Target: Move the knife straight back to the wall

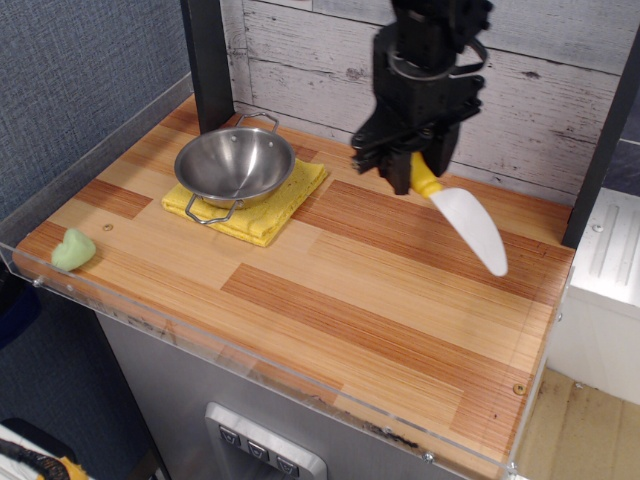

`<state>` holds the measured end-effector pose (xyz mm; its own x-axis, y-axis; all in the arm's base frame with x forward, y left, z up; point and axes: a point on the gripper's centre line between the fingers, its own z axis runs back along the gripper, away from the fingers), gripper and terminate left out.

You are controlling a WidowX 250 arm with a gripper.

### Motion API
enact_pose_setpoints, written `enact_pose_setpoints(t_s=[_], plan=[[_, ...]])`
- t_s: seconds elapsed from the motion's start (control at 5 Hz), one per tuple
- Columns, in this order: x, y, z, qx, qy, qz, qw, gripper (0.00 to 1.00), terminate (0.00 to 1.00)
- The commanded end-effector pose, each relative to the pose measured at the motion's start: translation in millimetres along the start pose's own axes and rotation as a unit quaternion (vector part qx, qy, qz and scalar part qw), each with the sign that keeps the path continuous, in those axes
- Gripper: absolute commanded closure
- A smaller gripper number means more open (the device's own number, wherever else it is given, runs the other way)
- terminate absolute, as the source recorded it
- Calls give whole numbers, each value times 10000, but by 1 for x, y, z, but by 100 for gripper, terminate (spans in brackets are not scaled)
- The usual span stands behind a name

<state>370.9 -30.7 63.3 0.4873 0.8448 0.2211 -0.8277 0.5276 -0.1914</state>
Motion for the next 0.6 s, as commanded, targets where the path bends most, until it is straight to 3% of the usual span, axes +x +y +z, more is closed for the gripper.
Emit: enact_pose_setpoints(t_s=[0.0, 0.4], plan=[[-1, -16, -18, -133, -65, -110, 9998, 100, 0], [-3, -27, -40, -298, 48, -193, 9994, 100, 0]])
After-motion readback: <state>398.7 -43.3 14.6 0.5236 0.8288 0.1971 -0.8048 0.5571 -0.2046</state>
